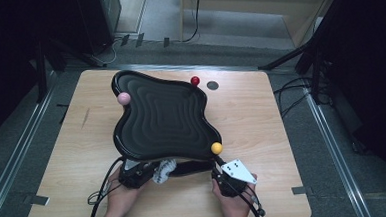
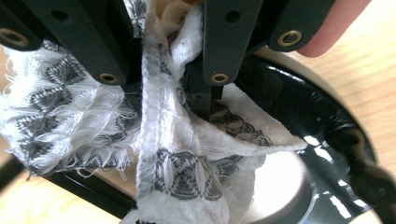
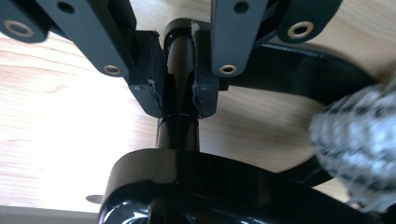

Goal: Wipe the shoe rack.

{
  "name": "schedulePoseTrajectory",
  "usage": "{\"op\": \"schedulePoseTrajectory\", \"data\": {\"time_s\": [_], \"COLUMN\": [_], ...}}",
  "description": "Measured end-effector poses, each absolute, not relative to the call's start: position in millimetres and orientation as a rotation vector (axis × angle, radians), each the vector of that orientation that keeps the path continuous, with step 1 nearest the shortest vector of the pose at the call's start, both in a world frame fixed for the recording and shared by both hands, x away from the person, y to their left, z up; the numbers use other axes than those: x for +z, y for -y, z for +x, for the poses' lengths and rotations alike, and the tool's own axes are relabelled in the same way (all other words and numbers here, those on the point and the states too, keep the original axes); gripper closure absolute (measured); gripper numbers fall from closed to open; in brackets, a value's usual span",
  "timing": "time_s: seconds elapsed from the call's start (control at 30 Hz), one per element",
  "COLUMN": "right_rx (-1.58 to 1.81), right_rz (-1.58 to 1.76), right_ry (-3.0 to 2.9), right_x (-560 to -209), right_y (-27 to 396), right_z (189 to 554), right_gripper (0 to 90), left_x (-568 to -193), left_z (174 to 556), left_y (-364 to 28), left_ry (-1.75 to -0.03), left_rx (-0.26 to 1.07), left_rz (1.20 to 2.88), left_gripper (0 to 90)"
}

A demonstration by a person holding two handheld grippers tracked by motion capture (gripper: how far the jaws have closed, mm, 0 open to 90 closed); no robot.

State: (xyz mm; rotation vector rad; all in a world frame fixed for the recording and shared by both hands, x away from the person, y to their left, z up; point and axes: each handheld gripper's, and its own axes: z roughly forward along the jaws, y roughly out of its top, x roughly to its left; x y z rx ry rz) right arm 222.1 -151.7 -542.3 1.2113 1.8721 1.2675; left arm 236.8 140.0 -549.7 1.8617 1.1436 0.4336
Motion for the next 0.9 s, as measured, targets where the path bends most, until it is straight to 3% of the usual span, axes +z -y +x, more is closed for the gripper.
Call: {"op": "schedulePoseTrajectory", "data": {"time_s": [0.17,0.5,0.7,0.9], "right_rx": [1.251,1.253,1.251,1.257], "right_rz": [1.239,1.235,1.233,1.227], "right_ry": [-1.843,-1.841,-1.842,-1.843], "right_x": [-542.1,-542.5,-542.4,-542.7], "right_y": [161.3,165.4,165.4,166.1], "right_z": [225.1,227.9,228.1,228.5], "right_gripper": [75.9,75.9,75.9,75.8], "left_x": [-550.0,-547.2,-547.5,-549.1], "left_z": [222.2,220.4,227.6,219.7], "left_y": [-128.8,-148.3,-171.0,-152.0], "left_ry": [-1.11,-1.144,-1.208,-1.143], "left_rx": [0.418,0.614,0.62,0.586], "left_rz": [1.878,1.862,1.804,1.832], "left_gripper": [77.9,76.4,75.9,76.3]}}
